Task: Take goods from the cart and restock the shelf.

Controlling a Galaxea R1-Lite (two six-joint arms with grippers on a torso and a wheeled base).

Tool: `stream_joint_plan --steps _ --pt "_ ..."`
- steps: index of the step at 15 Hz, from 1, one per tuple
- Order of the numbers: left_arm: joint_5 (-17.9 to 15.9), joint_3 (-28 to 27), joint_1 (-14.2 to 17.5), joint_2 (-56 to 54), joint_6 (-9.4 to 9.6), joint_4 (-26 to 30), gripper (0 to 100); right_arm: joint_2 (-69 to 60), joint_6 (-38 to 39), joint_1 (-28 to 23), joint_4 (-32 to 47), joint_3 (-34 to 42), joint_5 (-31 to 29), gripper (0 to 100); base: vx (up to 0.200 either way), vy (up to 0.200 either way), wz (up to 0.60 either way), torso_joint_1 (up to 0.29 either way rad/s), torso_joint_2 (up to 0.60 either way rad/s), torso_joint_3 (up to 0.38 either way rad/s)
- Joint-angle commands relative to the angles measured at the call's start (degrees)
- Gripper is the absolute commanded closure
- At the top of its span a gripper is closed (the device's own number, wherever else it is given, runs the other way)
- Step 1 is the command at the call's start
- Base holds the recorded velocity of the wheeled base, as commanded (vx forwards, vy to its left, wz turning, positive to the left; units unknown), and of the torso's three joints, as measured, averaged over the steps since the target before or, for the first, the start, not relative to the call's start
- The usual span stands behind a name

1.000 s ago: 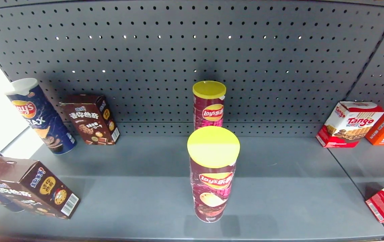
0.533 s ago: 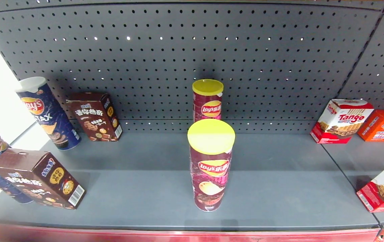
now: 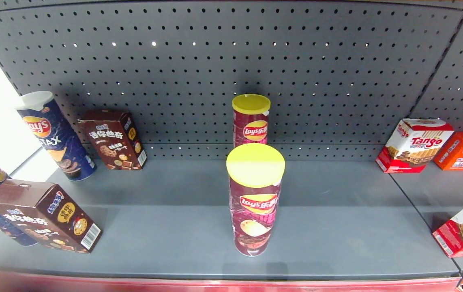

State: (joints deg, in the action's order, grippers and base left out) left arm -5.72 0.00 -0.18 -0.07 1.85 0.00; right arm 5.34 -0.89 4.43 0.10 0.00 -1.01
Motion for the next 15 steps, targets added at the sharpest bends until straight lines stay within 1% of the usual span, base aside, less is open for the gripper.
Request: stream_joint_plan --steps 1,15 --pt "0.0 0.0 0.01 0.07 -0.01 0.0 0 0.02 0.01 -0.03 -0.01 0.0 -0.04 0 0.0 0.0 0.0 0.0 0.0 0.0" --pt "0.0 0.0 0.01 0.07 -0.01 0.0 0 0.02 0.1 -0.03 -0.01 0.0 -0.04 0 0.0 0.0 0.0 0.0 0.0 0.0"
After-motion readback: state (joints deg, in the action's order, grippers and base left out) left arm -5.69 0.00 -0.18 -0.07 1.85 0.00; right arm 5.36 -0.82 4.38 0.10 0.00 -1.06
